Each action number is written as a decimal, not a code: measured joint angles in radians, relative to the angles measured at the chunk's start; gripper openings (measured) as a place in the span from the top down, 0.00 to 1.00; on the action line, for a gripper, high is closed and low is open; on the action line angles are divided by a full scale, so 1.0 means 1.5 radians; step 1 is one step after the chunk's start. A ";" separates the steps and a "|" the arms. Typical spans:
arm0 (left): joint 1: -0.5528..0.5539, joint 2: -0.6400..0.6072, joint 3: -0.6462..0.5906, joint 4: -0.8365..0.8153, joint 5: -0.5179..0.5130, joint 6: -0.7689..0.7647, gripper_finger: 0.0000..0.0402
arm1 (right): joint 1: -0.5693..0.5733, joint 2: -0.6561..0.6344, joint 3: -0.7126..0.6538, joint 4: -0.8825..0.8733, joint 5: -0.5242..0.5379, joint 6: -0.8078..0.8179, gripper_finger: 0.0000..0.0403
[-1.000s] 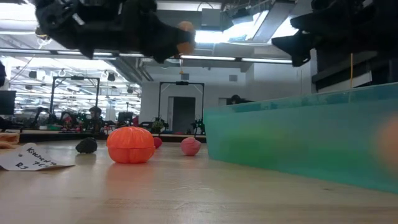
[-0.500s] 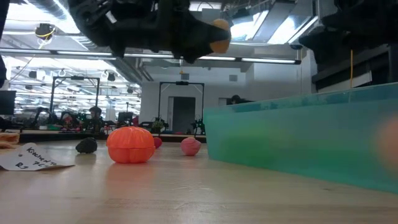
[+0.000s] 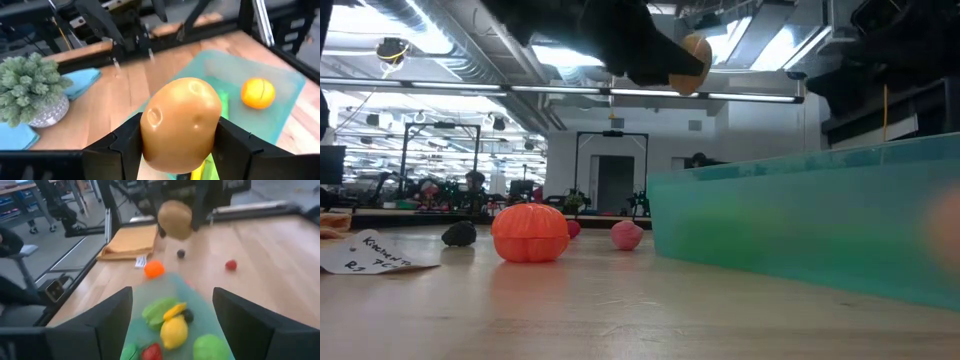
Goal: Pick and placing Produce into tupperware
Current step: Put the potato into the green bin
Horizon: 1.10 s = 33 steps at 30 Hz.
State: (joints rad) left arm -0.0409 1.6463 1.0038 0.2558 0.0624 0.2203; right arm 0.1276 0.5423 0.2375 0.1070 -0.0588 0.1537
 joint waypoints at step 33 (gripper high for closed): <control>-0.044 0.125 0.301 -0.345 -0.011 0.088 0.54 | 0.001 0.001 0.000 -0.064 -0.027 0.017 0.31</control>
State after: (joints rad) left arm -0.1070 1.8333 1.4557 -0.2624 0.0457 0.3515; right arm 0.1298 0.5430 0.2371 0.0113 -0.0987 0.1787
